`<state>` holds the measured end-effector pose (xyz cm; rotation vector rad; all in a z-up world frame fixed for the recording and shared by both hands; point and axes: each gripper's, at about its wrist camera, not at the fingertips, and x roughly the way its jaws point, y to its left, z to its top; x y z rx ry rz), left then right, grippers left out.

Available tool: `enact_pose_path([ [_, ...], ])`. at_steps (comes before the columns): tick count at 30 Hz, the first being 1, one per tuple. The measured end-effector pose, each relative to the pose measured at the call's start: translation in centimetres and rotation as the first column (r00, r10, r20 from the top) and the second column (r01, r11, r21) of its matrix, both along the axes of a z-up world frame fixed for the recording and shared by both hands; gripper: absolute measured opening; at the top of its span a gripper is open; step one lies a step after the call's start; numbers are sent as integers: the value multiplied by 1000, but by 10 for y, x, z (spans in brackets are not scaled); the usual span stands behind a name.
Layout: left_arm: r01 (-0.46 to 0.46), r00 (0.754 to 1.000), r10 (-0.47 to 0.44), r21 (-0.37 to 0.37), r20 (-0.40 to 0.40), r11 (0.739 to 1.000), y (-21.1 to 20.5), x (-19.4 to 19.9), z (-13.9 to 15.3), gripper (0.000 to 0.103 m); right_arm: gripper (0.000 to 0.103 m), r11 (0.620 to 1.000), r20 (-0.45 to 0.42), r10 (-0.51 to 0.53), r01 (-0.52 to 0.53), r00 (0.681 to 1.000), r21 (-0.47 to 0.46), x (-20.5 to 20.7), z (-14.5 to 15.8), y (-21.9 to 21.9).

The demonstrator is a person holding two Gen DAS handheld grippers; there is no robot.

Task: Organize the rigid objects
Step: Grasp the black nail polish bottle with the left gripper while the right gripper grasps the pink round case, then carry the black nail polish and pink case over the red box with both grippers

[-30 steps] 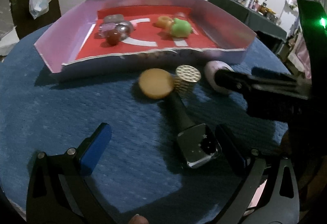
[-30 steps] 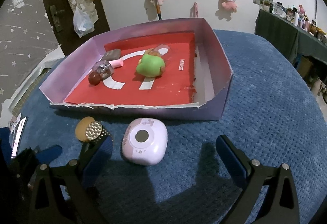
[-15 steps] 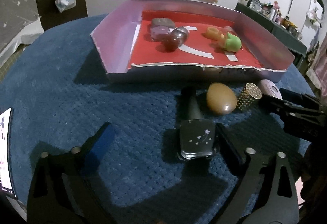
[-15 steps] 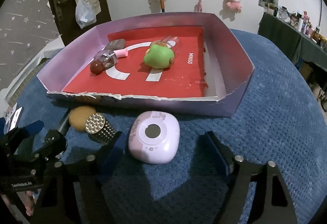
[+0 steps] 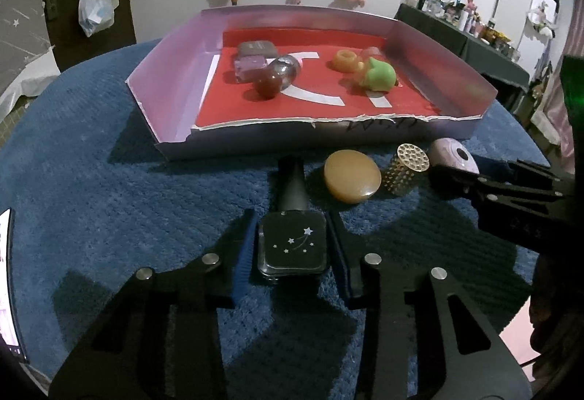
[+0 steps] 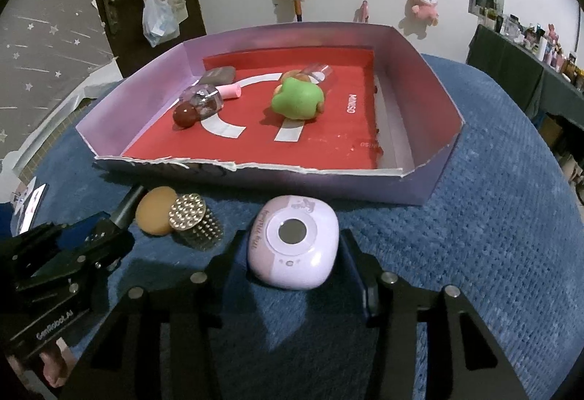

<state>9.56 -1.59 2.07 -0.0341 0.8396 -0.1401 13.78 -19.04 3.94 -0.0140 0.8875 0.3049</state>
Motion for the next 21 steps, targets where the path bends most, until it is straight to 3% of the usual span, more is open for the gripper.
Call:
enact_pose_path([
  [21,11,1000,-11,-23,17,1000,2,-17,9,34,52,976,-61,158,-146,986,163,-32,7,18],
])
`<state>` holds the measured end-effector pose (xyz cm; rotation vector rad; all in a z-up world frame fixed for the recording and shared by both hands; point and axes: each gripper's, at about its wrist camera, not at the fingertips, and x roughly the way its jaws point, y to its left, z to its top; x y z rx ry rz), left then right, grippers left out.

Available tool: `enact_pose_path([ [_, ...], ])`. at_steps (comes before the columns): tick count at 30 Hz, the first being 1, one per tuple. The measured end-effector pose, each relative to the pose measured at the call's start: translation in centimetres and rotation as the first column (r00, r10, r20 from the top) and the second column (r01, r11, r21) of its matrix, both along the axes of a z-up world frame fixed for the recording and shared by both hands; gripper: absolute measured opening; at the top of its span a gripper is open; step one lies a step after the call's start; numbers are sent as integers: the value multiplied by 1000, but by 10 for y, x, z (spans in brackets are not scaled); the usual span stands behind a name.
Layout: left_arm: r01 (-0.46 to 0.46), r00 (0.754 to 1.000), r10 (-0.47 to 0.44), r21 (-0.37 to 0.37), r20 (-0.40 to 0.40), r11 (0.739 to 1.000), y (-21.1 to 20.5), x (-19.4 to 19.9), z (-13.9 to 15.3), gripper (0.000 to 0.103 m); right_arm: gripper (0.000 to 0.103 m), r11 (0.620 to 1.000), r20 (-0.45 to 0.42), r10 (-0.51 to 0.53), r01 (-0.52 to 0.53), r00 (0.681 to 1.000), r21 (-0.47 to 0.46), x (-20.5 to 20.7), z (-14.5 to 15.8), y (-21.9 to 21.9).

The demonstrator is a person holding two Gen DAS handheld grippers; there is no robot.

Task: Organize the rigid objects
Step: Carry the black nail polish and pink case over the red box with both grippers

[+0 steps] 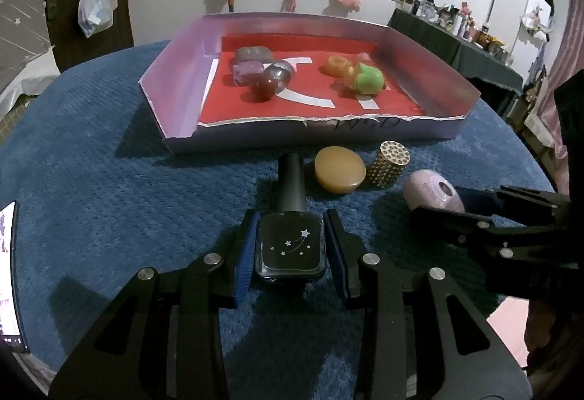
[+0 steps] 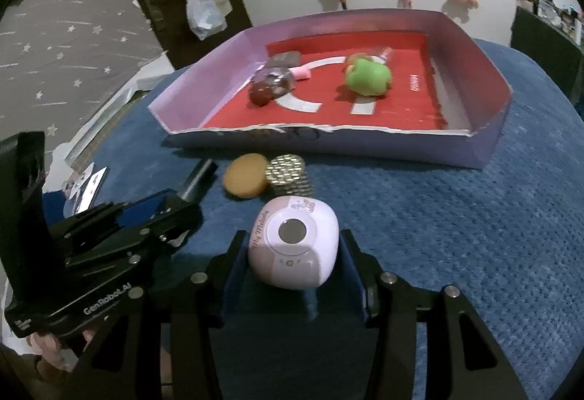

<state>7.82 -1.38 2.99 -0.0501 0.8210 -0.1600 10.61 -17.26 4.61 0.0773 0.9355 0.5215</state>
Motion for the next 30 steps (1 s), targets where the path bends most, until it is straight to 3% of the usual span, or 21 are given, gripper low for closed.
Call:
enact_pose_path([
  [12,2,998,-1,-24,56,1000,6,-11,19,34,52,995,14,76,-77,997,61,-6,13,13],
  [30,18,989,-14,-26,146,999,7,-1,51,34,52,993,95,73,-82,993,86,1,43,8],
])
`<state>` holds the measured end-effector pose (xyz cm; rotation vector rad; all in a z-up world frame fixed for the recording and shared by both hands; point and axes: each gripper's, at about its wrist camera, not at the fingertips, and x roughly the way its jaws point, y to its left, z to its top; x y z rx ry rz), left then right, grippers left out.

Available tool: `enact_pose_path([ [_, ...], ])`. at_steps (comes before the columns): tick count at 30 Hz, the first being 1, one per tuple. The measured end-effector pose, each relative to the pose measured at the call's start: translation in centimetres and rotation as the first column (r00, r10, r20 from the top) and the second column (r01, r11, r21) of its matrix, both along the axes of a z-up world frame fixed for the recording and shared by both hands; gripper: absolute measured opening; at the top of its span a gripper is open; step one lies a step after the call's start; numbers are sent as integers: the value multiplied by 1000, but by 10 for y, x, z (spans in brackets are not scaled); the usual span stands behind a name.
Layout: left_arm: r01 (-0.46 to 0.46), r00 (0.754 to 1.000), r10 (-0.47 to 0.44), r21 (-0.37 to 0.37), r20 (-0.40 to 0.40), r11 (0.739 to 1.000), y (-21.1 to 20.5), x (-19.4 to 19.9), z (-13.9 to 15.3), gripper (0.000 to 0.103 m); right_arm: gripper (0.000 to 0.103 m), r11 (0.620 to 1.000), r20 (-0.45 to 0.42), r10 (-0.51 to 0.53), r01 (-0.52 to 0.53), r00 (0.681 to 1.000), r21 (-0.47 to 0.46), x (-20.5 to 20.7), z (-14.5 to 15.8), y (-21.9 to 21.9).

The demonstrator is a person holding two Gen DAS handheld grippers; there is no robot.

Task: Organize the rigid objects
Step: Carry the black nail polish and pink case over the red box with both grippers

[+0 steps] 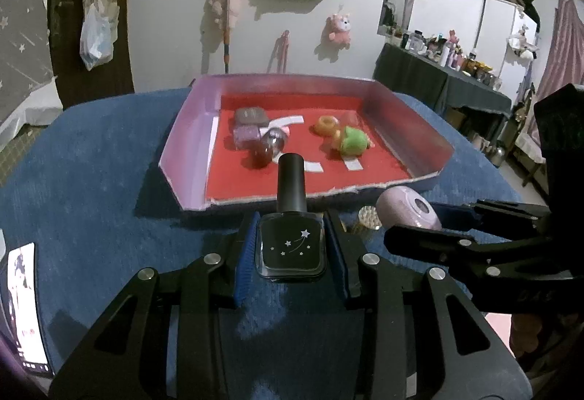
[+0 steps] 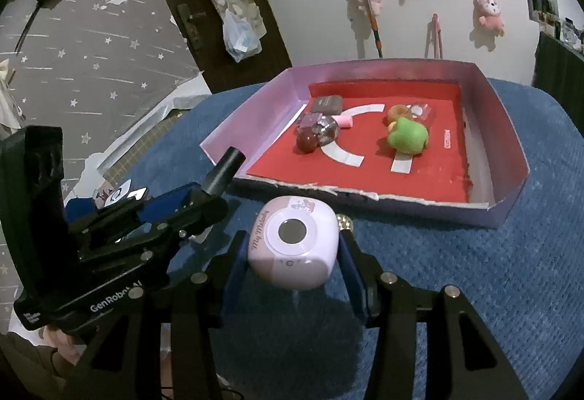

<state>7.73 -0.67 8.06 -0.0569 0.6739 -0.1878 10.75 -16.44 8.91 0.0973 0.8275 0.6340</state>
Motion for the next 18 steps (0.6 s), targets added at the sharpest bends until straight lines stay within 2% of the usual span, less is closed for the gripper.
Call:
enact_pose_path([
  [18,34,999,-34,15,31,999,-5,30,12,34,52,1000,23,-21,21,1000,0,27,13,-3],
])
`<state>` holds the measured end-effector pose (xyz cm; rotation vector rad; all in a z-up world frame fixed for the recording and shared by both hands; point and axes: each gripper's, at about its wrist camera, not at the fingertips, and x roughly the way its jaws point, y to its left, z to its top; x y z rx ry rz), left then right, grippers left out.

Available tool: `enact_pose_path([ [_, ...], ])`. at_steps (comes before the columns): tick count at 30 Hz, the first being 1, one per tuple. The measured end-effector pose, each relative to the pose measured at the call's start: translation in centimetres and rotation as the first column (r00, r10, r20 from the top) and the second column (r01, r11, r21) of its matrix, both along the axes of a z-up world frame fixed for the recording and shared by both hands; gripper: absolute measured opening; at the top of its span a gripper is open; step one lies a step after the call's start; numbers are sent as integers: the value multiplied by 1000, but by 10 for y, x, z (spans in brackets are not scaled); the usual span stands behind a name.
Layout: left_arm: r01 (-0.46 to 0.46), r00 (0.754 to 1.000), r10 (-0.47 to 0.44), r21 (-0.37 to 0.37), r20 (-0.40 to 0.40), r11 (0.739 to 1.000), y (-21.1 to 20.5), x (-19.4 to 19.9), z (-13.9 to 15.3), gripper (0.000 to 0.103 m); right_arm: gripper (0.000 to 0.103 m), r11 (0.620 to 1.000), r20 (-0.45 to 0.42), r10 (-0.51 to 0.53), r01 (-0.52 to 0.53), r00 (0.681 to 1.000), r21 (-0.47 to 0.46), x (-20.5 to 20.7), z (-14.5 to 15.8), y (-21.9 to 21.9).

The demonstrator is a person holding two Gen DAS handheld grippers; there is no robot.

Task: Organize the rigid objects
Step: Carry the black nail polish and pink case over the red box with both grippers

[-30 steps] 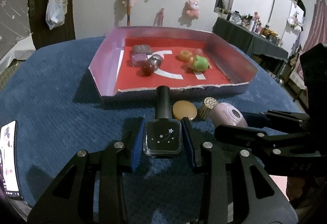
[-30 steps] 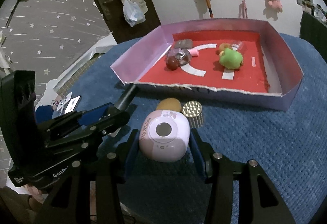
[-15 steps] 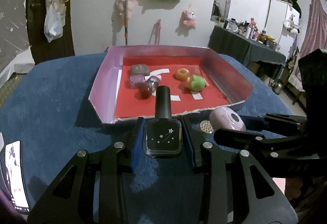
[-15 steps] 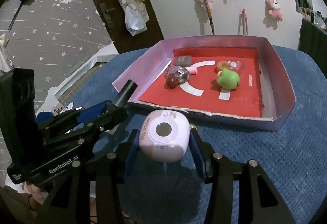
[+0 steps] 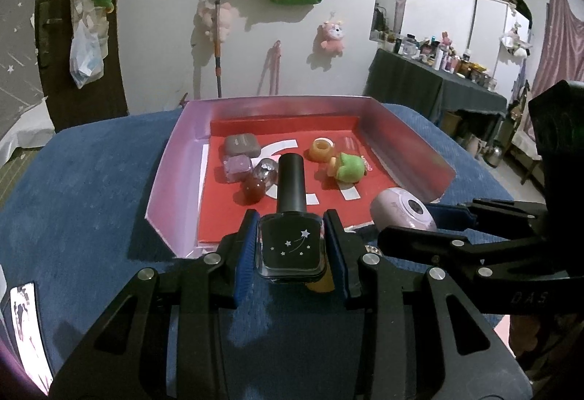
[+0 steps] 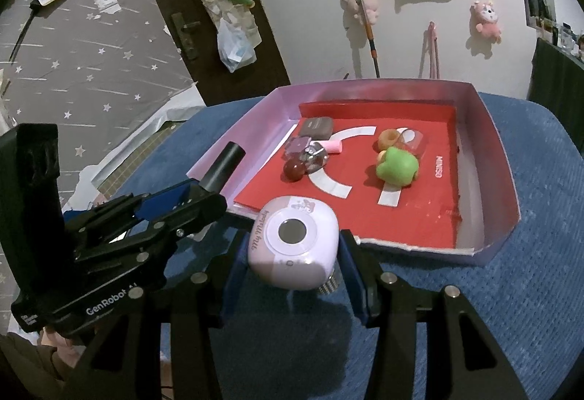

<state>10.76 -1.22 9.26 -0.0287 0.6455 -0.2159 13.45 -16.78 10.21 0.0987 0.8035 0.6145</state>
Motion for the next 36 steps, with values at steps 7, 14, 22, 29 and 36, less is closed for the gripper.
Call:
enact_pose_path([
  [7,2,1000,-2,3,-8,1000,1,13,-1,34,52,1000,-5,-14,14,1000,-7,17,0,-2],
  [14,10,999,-10,-9,-38,1000,5,32,-6,34,52,999,-35,-35,34,999,-30,36,-8,-3],
  [22,43,994,-45,-26,-102,999,2,57,-17,34,52,996,-74,-69,65,995,-63,57,-22,-8],
  [29,76,985,-77,-17,-153,997,-5,75,-27,34,52,991,-112,-100,89,989,-97,76,-36,-11],
  [36,76,975,-74,4,-211,997,-9,91,-41,34,52,986,-128,-119,102,985,-130,87,-45,-10],
])
